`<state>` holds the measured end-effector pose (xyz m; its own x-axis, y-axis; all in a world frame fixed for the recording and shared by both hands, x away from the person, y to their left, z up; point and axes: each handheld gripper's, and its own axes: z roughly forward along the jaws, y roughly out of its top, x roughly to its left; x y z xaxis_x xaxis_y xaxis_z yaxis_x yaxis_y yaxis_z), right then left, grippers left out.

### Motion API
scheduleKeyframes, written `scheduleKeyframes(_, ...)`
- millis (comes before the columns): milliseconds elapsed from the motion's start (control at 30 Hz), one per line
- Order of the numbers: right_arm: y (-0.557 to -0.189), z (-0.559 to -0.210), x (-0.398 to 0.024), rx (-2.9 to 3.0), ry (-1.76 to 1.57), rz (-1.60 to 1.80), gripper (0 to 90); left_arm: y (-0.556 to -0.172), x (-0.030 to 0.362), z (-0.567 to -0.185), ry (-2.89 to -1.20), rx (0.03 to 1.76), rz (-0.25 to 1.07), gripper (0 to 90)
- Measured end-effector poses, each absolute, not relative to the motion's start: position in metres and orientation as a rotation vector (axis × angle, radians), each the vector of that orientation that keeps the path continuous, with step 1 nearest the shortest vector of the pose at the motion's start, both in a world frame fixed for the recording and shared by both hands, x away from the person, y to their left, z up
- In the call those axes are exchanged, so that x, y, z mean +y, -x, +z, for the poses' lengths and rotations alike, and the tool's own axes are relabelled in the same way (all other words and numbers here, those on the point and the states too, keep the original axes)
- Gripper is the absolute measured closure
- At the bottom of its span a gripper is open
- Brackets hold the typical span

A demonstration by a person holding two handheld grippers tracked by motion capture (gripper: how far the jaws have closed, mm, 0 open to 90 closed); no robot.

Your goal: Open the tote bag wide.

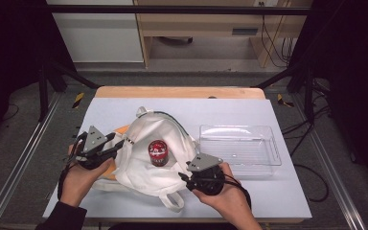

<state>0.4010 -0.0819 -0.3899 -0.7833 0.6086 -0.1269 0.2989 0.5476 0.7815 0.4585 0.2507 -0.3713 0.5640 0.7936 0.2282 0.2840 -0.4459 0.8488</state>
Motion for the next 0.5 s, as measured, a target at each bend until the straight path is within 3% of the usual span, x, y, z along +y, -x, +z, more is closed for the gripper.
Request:
scheduleKeyframes(233, -0.397, -0.394, -0.089, 2.364, -0.752, 1.114, 71.0, -0.469, 0.242, -0.37, -2.028, 0.818, 0.752, 77.0)
scheduleKeyframes(500, -0.399, -0.402, -0.092, 2.33, -0.772, 1.112, 84.6, -0.49, 0.235, -0.386, -2.107, 0.805, 0.74, 86.0)
